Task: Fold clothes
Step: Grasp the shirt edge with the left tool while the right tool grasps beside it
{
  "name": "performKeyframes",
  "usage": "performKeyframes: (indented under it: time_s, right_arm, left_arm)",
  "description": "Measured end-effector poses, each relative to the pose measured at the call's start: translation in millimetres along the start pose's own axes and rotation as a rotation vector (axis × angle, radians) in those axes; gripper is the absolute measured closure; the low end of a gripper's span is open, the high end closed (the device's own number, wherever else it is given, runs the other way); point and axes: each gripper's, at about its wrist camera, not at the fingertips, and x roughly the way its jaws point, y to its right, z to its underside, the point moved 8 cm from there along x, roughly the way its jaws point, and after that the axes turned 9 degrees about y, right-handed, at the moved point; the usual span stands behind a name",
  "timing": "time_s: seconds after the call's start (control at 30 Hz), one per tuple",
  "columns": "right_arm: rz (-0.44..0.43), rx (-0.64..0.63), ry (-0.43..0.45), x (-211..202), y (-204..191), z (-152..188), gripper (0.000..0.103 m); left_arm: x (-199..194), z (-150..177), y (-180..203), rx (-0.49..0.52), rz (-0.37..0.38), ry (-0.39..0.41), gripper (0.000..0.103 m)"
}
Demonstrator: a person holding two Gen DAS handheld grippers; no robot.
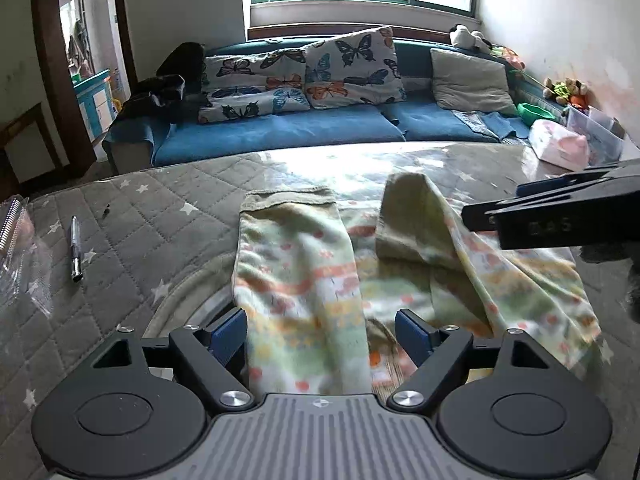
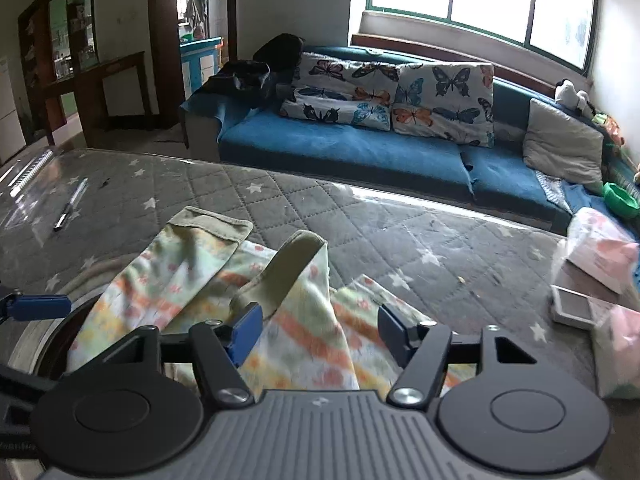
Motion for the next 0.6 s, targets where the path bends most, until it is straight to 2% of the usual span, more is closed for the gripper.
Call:
performKeyframes:
  time_s: [0.17, 0.3, 0.33, 0.37, 0.43, 0.47, 0.5, 0.53, 0.6]
  right_arm:
    - [0.007, 0.002, -0.03, 34, 1, -1, 0.046]
    - [-0.01, 0.024, -0.069, 50, 4, 6, 0.063]
    - [-0.012, 0.026, -0.074, 52, 4, 7, 0.072]
    - [-0.016, 0.028, -0.08, 53, 5, 9, 0.075]
    - [-0.019, 0.032, -0.089, 54, 7, 12, 0.085]
    - [-0.017, 0.033, -0.089, 53, 8, 13, 0.087]
    - [-0.016, 0.034, -0.088, 52, 8, 14, 0.09]
    - [-0.015, 0.036, -0.087, 50, 9, 15, 0.092]
    - [-0.014, 0.045, -0.077, 45, 12, 16, 0.097]
  left_arm:
    - [19, -2, 0, -0.002, -0.006, -0.01, 0.023]
    - [34, -2, 0, -0.005, -0.008, -0.024, 0.034]
    - [38, -2, 0, -0.006, -0.008, -0.027, 0.039]
    - [42, -3, 0, -0.007, -0.009, -0.031, 0.049]
    - [47, -2, -1, -0.009, -0.008, -0.035, 0.06]
    - [47, -2, -1, -0.012, -0.006, -0.035, 0.074]
    - [47, -2, -2, -0.014, -0.004, -0.035, 0.081]
    - [47, -1, -2, -0.016, -0.003, -0.036, 0.082]
    - [48, -1, -4, -0.02, 0.001, -0.036, 0.094]
